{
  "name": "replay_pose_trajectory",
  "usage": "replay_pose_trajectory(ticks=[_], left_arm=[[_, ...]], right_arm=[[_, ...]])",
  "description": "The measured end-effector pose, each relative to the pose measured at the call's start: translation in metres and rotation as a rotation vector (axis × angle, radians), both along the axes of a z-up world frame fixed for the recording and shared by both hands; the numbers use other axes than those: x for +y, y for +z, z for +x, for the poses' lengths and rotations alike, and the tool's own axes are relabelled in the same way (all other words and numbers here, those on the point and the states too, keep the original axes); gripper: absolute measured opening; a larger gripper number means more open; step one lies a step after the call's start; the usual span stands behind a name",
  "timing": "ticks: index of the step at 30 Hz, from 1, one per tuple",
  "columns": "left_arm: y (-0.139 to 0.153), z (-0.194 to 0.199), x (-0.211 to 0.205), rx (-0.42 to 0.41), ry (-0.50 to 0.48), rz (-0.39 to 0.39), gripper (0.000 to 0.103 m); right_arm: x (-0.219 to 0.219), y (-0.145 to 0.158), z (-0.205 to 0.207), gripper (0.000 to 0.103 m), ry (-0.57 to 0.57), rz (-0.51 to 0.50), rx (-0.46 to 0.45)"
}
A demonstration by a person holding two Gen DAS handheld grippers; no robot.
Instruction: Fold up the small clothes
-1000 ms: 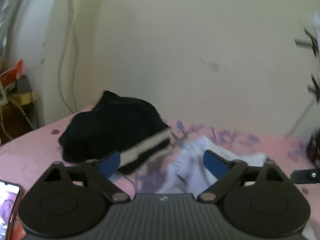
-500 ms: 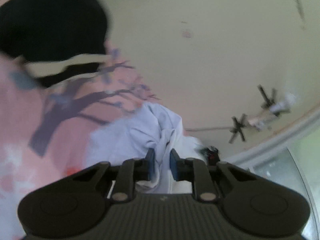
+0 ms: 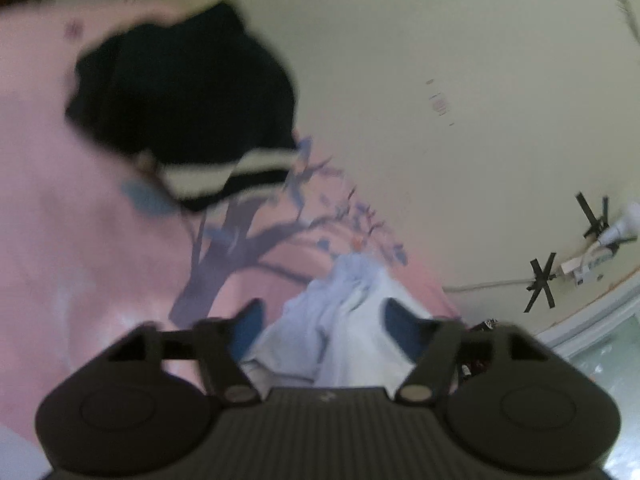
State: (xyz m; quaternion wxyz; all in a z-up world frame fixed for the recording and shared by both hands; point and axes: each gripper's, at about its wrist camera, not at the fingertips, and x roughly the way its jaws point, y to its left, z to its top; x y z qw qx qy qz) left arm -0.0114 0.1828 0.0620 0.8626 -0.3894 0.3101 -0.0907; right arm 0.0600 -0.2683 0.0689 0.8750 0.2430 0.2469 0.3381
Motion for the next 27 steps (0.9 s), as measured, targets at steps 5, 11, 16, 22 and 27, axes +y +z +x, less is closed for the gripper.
replay_pose_trajectory(ticks=[5,11,16,22,27], left_arm=[[0.021,0.006,-0.042,-0.039,-0.019,0.260,0.101],[-0.012,0.033,-0.068,0.081,-0.130,0.336,0.043],[-0.017,0.030,-0.058,0.065,-0.159,0.315,0.043],[-0.020,0.028,-0.053,0.059,-0.162,0.285,0.068],[-0.009,0.016,-0.045,0.009,-0.143,0.284,0.103]], right_arm=[[0.028,0.011,0.020,0.040,0.048,-0.052,-0.039],[0.090,-0.008,0.057,0.015,0.150,-0.259,0.025],[0.090,-0.024,0.074,0.000,0.154,-0.232,0.092],[0.042,-0.025,0.059,0.036,0.148,-0.014,0.146],[-0.003,-0.020,0.023,0.058,0.104,0.003,0.122]])
